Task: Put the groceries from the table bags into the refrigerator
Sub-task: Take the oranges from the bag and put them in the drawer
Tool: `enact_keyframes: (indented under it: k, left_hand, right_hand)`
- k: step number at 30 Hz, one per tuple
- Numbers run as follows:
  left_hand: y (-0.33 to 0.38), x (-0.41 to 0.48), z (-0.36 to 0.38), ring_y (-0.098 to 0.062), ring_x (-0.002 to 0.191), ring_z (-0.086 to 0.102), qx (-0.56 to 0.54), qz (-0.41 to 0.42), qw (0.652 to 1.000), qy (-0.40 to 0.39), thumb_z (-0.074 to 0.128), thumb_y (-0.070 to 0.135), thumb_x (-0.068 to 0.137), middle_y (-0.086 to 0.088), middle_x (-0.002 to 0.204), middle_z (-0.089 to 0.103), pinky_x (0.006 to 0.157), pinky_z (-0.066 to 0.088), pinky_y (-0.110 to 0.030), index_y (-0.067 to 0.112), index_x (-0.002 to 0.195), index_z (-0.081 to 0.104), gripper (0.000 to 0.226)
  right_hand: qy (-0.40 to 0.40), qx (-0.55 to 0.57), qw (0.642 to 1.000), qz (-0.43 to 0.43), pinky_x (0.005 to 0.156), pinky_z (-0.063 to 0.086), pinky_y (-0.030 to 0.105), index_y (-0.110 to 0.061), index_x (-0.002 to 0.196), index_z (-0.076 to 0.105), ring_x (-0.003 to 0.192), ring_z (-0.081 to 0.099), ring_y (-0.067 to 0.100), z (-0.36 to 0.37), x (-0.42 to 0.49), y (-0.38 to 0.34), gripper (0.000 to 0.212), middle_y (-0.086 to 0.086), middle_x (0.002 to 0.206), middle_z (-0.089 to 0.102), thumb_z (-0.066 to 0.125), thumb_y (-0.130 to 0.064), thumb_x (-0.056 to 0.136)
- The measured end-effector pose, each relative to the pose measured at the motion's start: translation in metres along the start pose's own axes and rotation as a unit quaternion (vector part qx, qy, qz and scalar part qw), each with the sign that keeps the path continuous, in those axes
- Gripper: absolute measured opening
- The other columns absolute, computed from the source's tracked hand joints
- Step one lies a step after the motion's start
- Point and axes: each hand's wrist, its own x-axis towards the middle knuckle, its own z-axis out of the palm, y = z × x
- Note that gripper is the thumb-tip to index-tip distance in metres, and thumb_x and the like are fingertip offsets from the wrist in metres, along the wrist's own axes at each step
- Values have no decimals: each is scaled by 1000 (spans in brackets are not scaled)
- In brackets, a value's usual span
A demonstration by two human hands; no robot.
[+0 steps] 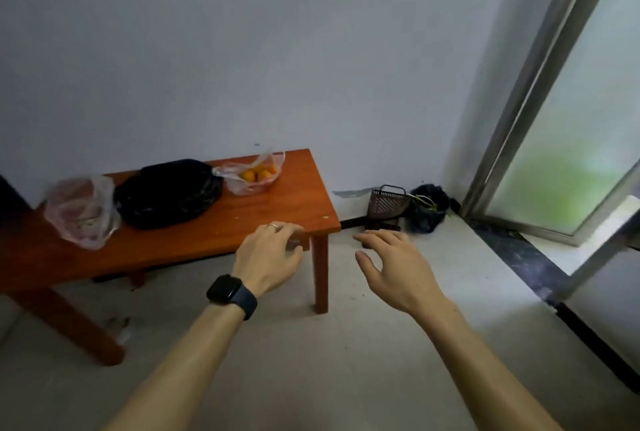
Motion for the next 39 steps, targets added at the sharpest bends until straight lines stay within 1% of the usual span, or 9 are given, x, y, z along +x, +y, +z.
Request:
enact_keyframes:
  k: [4, 7, 12, 18, 23, 30, 35, 37, 39]
  left_hand:
    - [-81, 31, -18, -18, 122, 51, 18, -28, 999, -10, 52, 41, 96, 6, 139, 54, 93, 48, -33, 35, 136, 52, 40]
    - [-125, 56, -23, -18, 125, 50, 12, -49, 999, -19, 52, 41, 96, 6, 141, 53, 95, 48, -34, 35, 135, 52, 39]
    - [-183, 96, -15, -18, 124, 50, 2, -77, 997, -25, 52, 38, 96, 6, 139, 54, 93, 49, -34, 35, 133, 54, 37]
    - [-246, 171, -2, -19, 124, 51, 34, -82, 996, -27, 53, 40, 96, 5, 138, 55, 98, 46, -36, 34, 132, 56, 37]
    - [-286, 241, 7, -18, 124, 51, 36, -86, 995, -24, 52, 43, 96, 7, 138, 55, 98, 48, -35, 33, 134, 56, 39]
    - [-347, 328, 23, -19, 122, 52, 27, -95, 994, -50, 50, 41, 98, 4, 138, 54, 88, 53, -34, 33, 136, 54, 39]
    - [-396, 397, 63, -19, 122, 52, 48, -51, 992, -108, 49, 38, 97, 4, 136, 58, 91, 51, -34, 32, 135, 55, 39]
    - [-415, 429, 83, -20, 121, 52, 66, -14, 988, -137, 47, 37, 98, 3, 133, 59, 93, 50, -35, 30, 136, 55, 39]
    - [-432, 463, 103, -20, 123, 50, 82, 37, 982, -168, 46, 34, 98, 2, 132, 59, 95, 48, -35, 28, 135, 55, 38]
  right_hand:
    - [-23, 9, 1000, -12, 106, 37, 28, -36, 139, 52, 134, 39, 11, 43, 51, -50, 42, -16, 141, 53, 45, -47, 99]
    - [-43, 11, 999, -21, 107, 41, 31, -36, 141, 49, 136, 38, 12, 65, 87, -74, 43, -16, 142, 52, 45, -47, 99]
    - [-69, 0, 997, -36, 109, 38, 35, -33, 140, 52, 135, 40, 17, 102, 153, -97, 42, -11, 142, 53, 47, -44, 99]
    - [-95, -4, 994, -50, 107, 42, 38, -34, 138, 51, 134, 42, 19, 156, 251, -102, 41, -10, 142, 52, 44, -48, 100]
    - [-107, 16, 993, -45, 105, 42, 37, -35, 136, 54, 132, 44, 19, 192, 338, -90, 39, -9, 140, 55, 44, -47, 100]
    - [-147, 40, 988, -39, 99, 47, 37, -33, 131, 59, 122, 52, 21, 246, 437, -79, 35, -8, 133, 60, 47, -44, 100]
    - [-200, 29, 979, -14, 95, 48, 37, -33, 133, 56, 119, 52, 22, 301, 494, -70, 36, -5, 133, 59, 46, -43, 100]
    - [-209, 20, 978, 4, 98, 46, 38, -33, 135, 54, 120, 51, 23, 325, 515, -70, 38, -5, 135, 57, 45, -42, 100]
    - [-202, 11, 979, 26, 94, 47, 37, -32, 135, 55, 117, 51, 24, 346, 535, -72, 38, -5, 133, 58, 46, -40, 99]
